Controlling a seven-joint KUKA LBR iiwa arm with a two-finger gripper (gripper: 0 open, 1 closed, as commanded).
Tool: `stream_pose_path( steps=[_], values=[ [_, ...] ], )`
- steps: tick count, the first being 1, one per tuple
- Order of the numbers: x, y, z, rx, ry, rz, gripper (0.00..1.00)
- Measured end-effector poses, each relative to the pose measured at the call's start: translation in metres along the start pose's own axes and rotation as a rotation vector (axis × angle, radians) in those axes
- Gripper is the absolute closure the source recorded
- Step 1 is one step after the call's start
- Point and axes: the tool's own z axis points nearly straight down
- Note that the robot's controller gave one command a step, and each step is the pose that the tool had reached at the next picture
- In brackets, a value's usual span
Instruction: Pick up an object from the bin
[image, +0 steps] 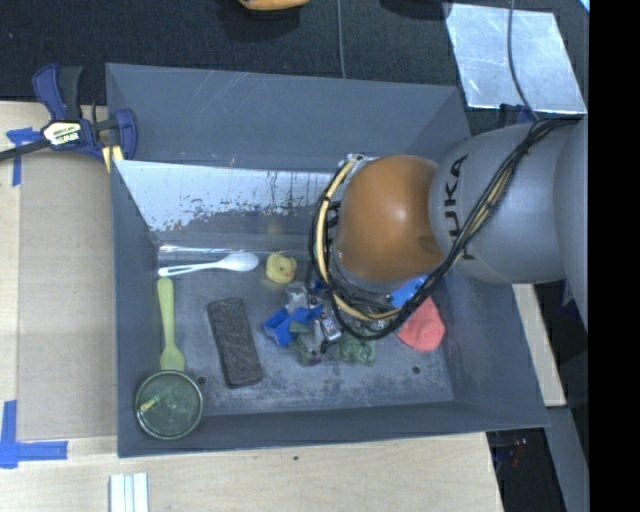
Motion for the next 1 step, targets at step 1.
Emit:
stream_pose_path(
  steps=[1],
  values=[
    [0.0000, 0.0000, 0.0000, 0.000, 0.000, 0.001, 1.00]
  ],
)
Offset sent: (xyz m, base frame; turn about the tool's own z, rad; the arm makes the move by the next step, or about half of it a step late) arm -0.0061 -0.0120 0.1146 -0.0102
